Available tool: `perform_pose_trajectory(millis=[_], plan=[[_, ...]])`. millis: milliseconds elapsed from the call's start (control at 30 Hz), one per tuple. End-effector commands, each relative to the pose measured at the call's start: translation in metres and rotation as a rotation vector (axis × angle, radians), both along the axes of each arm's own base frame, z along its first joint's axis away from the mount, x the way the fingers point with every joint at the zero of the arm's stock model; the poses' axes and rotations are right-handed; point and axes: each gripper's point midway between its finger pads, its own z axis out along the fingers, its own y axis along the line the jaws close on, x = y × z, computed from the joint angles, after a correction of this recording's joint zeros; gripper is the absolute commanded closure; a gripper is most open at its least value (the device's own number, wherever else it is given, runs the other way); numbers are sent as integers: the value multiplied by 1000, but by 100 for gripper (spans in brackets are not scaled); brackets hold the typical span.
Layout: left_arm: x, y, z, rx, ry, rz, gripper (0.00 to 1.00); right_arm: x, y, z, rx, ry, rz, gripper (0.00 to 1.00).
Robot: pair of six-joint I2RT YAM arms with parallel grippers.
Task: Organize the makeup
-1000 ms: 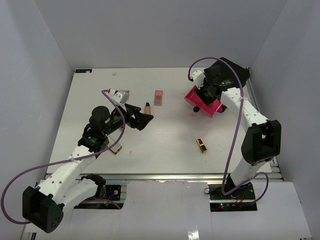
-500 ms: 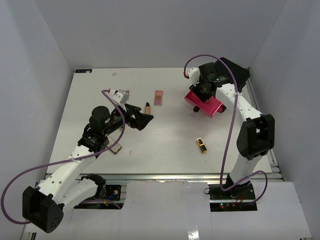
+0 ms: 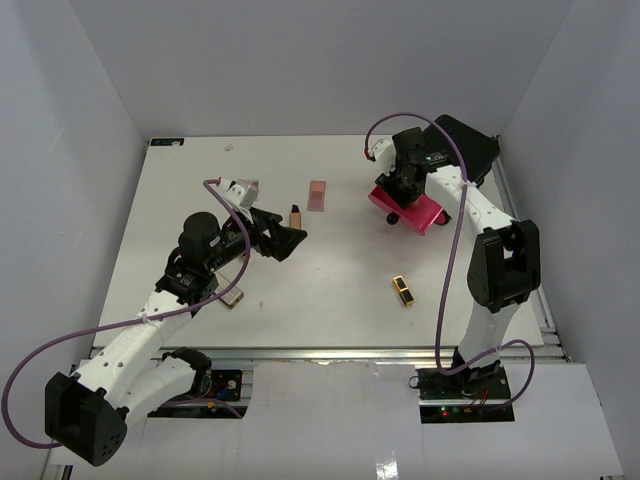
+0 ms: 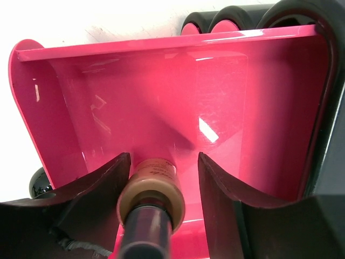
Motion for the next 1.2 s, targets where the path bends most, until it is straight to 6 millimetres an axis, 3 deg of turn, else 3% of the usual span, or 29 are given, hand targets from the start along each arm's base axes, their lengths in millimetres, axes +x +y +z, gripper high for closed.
perform_pose_trajectory(millis=[0, 267, 400, 700, 967, 1167], plan=[[-3, 1, 6, -1, -26, -12, 2, 12, 5, 25, 19, -74, -2, 44], [-3, 0, 5, 0, -23, -12, 2, 16, 9, 26, -3, -64, 26, 64], [-3, 1, 5, 1, -24, -9, 2, 18, 10, 24, -50, -55, 38, 69], [-3, 1, 5, 1, -25, -9, 2, 13, 2, 28, -221, -63, 54, 70], [-4, 0, 5, 0, -23, -15, 2, -2, -18, 30, -320, -64, 34, 66], [-3, 0, 5, -1, -25, -14, 2, -4, -24, 21, -364, -48, 26, 62]])
